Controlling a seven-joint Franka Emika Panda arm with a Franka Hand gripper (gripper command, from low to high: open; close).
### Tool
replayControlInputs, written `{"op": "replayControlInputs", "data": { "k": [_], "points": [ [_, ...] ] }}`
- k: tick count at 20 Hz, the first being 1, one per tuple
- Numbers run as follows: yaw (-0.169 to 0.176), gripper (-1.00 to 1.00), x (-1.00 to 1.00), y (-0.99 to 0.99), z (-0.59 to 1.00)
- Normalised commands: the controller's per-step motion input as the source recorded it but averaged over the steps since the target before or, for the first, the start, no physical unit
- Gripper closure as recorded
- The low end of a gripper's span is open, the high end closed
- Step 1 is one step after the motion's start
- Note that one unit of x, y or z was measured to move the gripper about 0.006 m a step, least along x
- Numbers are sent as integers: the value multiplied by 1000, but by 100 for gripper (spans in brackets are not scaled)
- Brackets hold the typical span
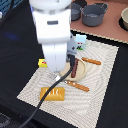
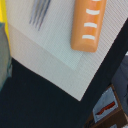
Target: Interact with the objects in diverse but meaningful ways.
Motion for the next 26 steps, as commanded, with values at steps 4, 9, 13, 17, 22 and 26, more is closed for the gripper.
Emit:
{"op": "replayControlInputs", "data": {
  "k": [4,9,13,17,22,26],
  "points": [
    [-4,-100,122,-219,-429],
    [0,-100,123,-174,-360],
    [0,-100,181,-221,-289],
    [-27,-100,339,-319,-180],
    [-50,-100,322,-405,-150],
    [-48,-100,314,-356,-179]
  ]
}}
